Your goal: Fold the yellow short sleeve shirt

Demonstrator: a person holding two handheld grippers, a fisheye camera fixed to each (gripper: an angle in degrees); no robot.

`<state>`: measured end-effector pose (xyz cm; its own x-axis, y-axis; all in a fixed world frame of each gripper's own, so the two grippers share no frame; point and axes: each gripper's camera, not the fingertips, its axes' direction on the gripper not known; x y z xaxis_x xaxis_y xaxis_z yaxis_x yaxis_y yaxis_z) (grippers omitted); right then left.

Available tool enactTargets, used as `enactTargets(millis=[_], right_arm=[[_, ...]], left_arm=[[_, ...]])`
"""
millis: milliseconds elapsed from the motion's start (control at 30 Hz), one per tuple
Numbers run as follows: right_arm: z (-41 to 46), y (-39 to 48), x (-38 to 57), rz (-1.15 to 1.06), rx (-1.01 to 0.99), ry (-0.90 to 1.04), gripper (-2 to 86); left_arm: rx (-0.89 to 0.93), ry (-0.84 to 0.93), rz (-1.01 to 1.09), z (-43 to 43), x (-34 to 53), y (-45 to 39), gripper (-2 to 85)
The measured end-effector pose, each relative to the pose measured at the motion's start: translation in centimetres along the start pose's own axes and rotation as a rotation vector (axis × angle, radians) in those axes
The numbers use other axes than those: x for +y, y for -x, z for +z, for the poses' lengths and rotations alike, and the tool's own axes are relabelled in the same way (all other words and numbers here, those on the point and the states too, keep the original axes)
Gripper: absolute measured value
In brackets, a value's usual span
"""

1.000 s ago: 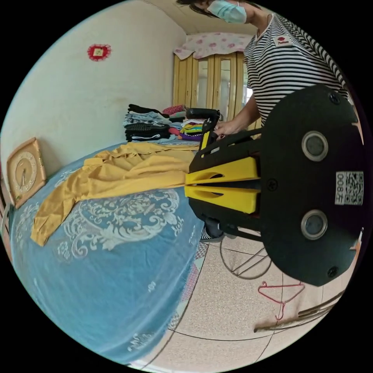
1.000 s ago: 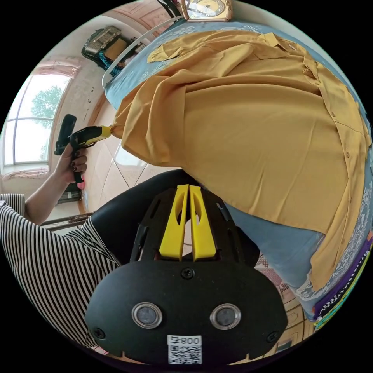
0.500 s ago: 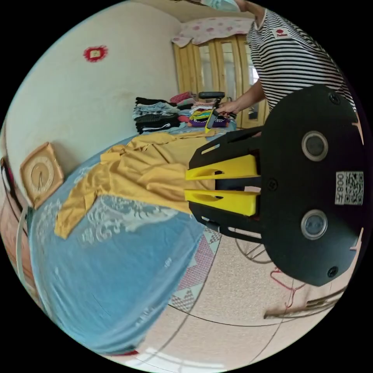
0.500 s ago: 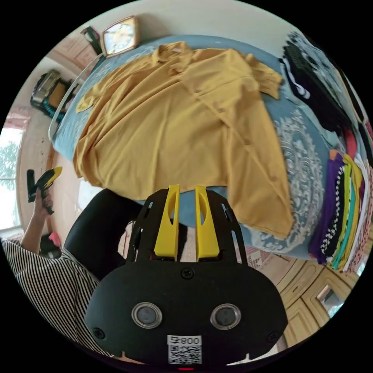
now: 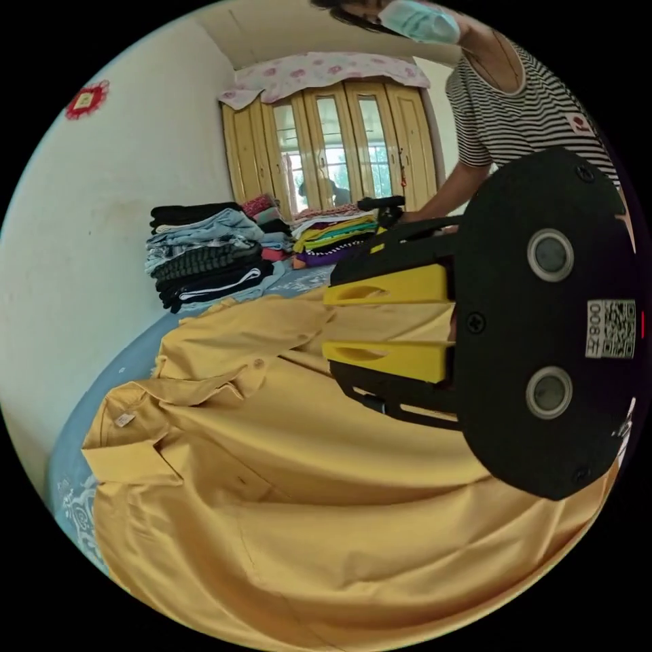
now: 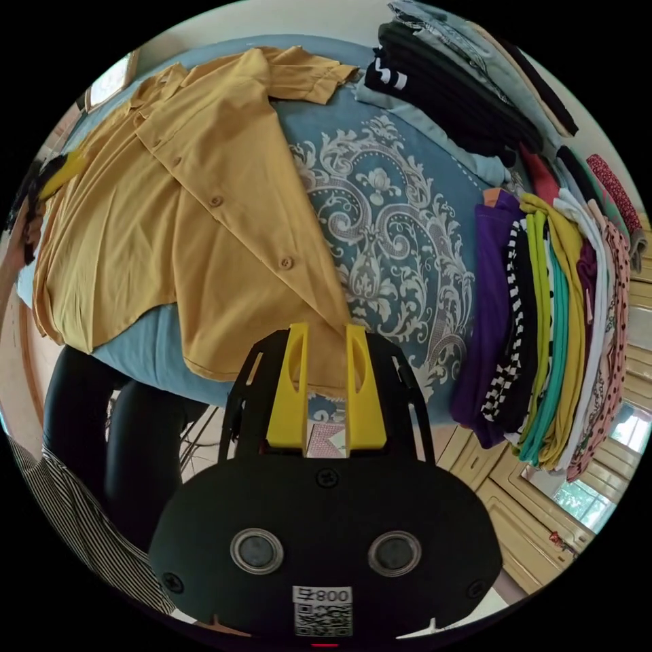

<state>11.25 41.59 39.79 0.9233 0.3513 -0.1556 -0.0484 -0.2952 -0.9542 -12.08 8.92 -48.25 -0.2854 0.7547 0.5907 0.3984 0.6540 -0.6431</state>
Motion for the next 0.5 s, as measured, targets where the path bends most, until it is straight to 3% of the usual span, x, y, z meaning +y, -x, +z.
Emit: enactTargets(millis=[267,500], right_arm=[[2.5,-3.2,1.1,0.085,-0.044,-0.055,7.2],[4.0,-5.0,1.3,0.079,-0.057,-0.09,1.9]], left_arm=[[-0.146,0.0,-0.08,4.3,-11.6,-0.1,8.3],[-0.307,0.037,-0.049,7.4,-18.9,-2.1,1.7]])
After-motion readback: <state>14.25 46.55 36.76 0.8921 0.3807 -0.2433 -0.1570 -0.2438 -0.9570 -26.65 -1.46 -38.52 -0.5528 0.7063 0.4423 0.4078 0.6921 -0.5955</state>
